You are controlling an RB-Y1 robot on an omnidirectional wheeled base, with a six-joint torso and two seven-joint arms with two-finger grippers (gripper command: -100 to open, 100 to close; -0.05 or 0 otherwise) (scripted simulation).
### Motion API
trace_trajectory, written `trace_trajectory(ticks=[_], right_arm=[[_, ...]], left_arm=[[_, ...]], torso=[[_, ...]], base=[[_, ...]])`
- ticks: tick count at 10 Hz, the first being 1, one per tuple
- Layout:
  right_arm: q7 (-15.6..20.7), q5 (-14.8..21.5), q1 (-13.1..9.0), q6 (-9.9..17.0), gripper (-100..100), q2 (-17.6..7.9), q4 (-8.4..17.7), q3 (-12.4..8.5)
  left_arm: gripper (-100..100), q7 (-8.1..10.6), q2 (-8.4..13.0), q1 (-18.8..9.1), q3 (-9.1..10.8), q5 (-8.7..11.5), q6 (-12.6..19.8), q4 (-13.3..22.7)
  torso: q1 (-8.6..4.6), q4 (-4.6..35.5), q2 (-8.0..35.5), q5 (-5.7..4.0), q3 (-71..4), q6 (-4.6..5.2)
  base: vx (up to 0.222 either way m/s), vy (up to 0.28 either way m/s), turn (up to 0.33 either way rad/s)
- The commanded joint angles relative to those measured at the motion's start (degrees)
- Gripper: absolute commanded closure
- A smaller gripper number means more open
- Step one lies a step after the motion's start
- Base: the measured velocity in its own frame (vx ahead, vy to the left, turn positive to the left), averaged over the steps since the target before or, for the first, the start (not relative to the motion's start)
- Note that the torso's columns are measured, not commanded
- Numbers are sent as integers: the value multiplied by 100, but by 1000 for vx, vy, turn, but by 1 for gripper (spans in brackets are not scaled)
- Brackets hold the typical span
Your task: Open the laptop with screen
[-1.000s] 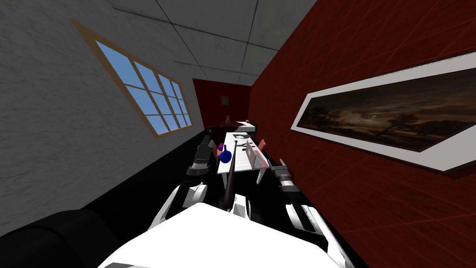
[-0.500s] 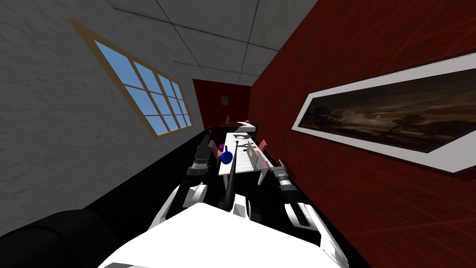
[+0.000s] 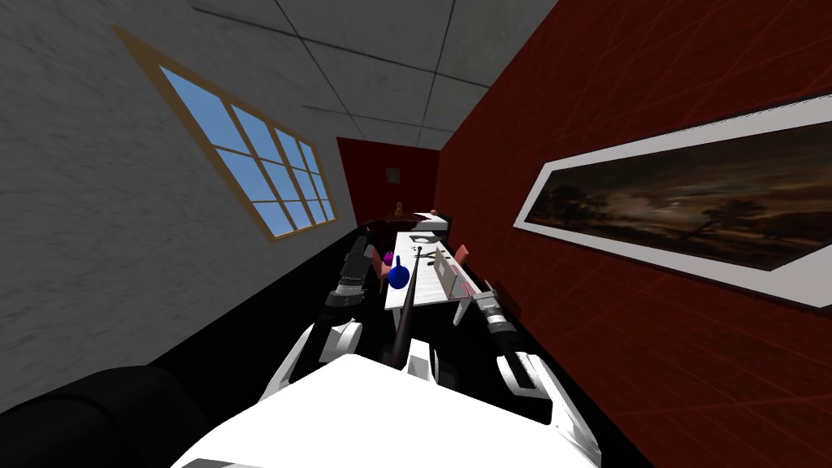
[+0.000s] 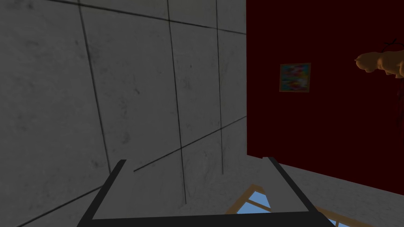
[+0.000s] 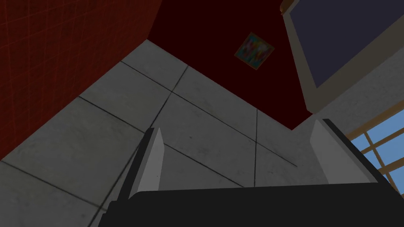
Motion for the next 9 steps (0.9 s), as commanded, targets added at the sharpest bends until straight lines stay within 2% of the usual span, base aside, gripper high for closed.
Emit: trace_trajectory(ticks=[1,2,5,9], right_arm=[[430,289,-111,-33,-100,68,292,-85],[467,289,-111,-33,-100,68,292,-85],[974,636,-250,-41,-100,198,612,-173],[1446,958,-376,-51,-100,582,896,-254]], left_arm=[[0,0,0,0,0,0,0,0],[0,0,0,0,0,0,0,0],[0,0,0,0,0,0,0,0],[0,0,0,0,0,0,0,0]], torso=[[-2,0,3,0,0,0],[8,-1,-6,0,-1,0],[-6,0,9,0,1,0],[-6,0,9,0,0,0]], base=[[38,69,-12],[28,50,0],[26,54,-4],[23,56,-3]])
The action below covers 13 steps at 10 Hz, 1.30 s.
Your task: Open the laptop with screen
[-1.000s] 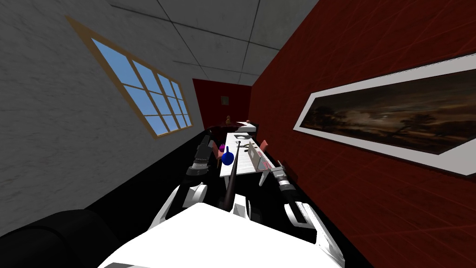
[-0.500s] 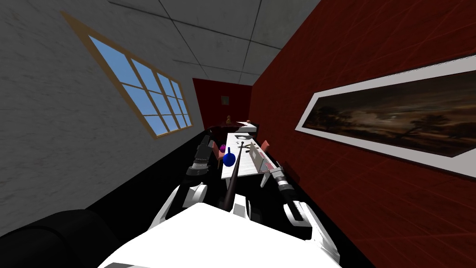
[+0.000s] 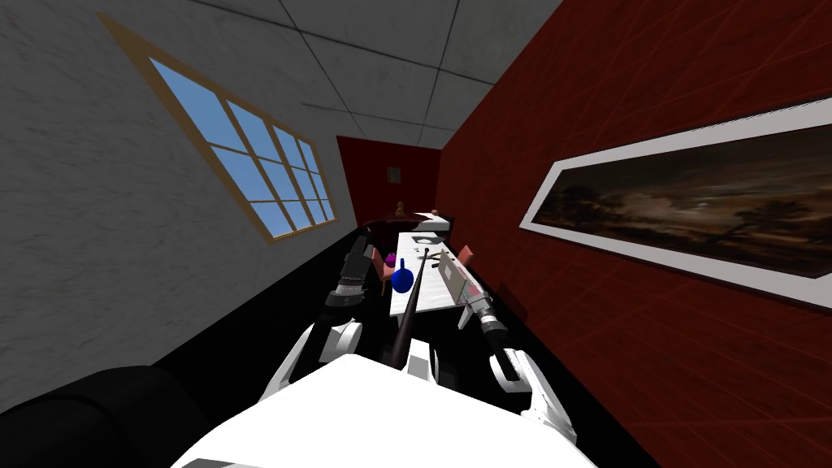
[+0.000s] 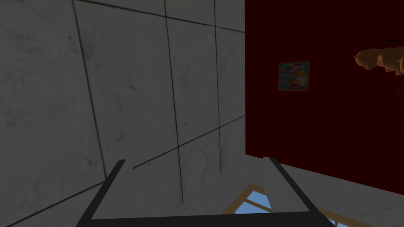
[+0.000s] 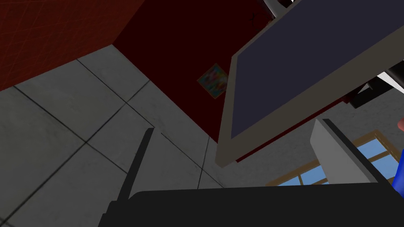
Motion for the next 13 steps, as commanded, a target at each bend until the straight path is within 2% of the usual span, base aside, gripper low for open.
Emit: trace_trajectory(ticks=[1,3,4,5,6,7,9,12,13], right_arm=[[238,159,-71,-3,-100,304,148,-44],[308,206,-89,-5,-100,501,189,-56],[256,199,-81,27,-100,429,152,-35],[173,218,-183,195,-100,367,132,-5],[227,209,-127,95,-100,400,140,-20],[214,210,-135,118,100,396,137,-18],[-231,402,-320,269,100,426,268,197],[-662,498,-413,346,100,441,333,304],[-861,593,-505,422,100,456,398,411]], left_arm=[[0,0,0,0,0,0,0,0],[0,0,0,0,0,0,0,0],[0,0,0,0,0,0,0,0],[0,0,0,0,0,0,0,0],[0,0,1,0,0,0,0,0],[0,0,0,0,0,0,0,0],[0,0,1,0,1,0,0,0],[0,0,1,0,1,0,0,0],[0,0,1,0,1,0,0,0]], torso=[[-5,0,1,-2,1,0],[-4,0,1,-2,1,0],[-4,0,0,-1,1,0],[-5,1,1,-1,1,1],[1,-3,-18,0,-9,-2],[0,-4,-8,0,-6,1],[-4,0,4,16,6,9],[-12,-3,-8,0,-4,7],[1,-3,-7,2,-3,3]], base=[[10,32,-1],[11,19,-2],[0,0,0],[60,8,61],[40,3,18],[5,0,-3],[-1,-60,-125],[4,-74,-67],[8,-48,-106]])
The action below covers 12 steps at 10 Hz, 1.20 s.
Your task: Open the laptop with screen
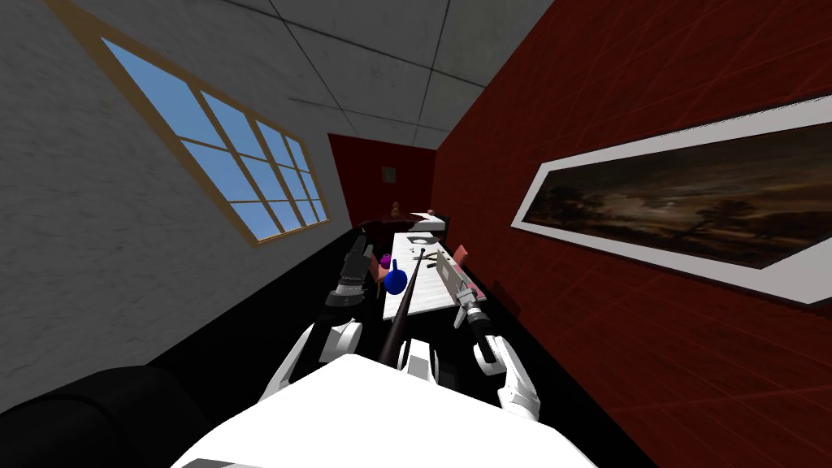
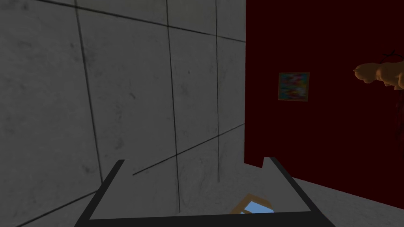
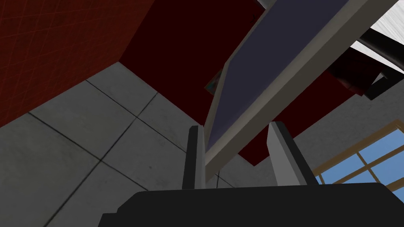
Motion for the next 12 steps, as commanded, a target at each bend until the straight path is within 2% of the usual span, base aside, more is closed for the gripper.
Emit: trace_trajectory(ticks=[1,2,3,6,7,8,11,12], right_arm=[[-381,115,-122,109,100,11,85,121],[-588,211,-215,185,100,26,150,228],[-673,211,-215,185,100,26,150,228],[-1137,403,-401,339,100,56,280,443],[-1258,403,-401,339,100,56,280,443],[-1451,499,-494,415,100,71,345,550],[-1843,594,-586,492,100,85,410,657],[-2035,690,-679,569,100,100,475,764]], left_arm=[[0,0,0,0,0,0,0,0],[0,0,0,0,0,0,0,0],[0,0,0,0,0,0,0,0],[0,0,0,0,0,0,0,0],[0,0,0,0,0,0,0,0],[0,0,0,0,0,0,0,0],[0,0,0,0,0,0,0,0],[0,0,0,0,0,0,0,0]], torso=[[-1,0,-4,1,-2,0],[-3,0,-2,0,-1,-1],[-13,1,-3,-3,-2,0],[-9,-2,-2,-2,-1,3],[-14,0,0,-3,0,4],[-11,-1,1,-2,1,6],[-13,-4,-3,-3,-1,5],[-10,-5,0,-2,1,8]], base=[[9,-43,-40],[11,-67,-94],[6,-54,-43],[2,-55,-81],[2,-50,-41],[12,-60,-106],[11,-52,-62],[9,-62,-112]])
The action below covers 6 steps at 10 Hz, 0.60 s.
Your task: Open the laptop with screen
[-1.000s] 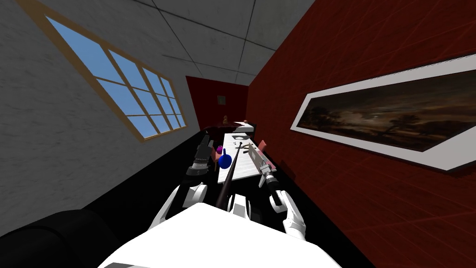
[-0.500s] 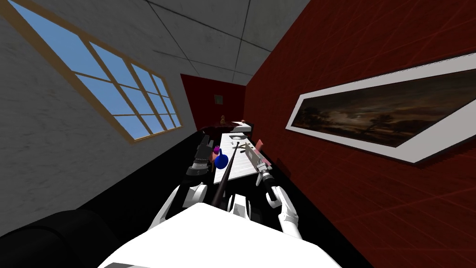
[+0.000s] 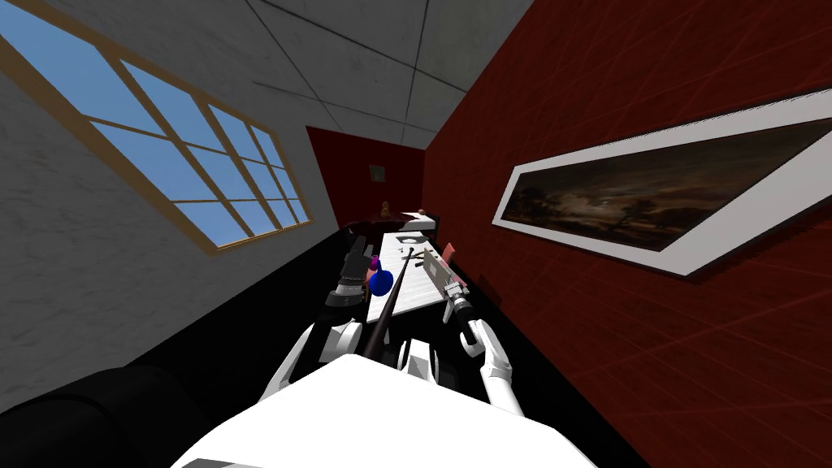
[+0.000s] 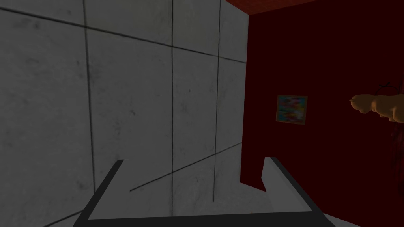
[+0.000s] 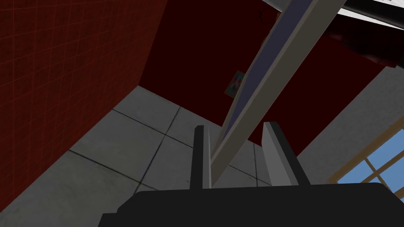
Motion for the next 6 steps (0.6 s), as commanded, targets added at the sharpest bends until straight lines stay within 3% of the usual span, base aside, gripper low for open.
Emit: trace_trajectory(ticks=[1,2,6], right_arm=[[-387,116,-93,117,100,6,74,120],[-339,108,-80,123,100,-4,27,146],[-871,-443,-218,98,100,29,513,178]], left_arm=[[0,0,0,0,0,0,0,0],[0,0,0,0,0,0,0,0],[0,0,0,0,0,0,0,0]], torso=[[-5,5,4,1,2,0],[-1,3,5,0,3,0],[-20,-29,-40,-9,-23,-1]], base=[[12,-53,-38],[7,-19,6],[30,-93,36]])
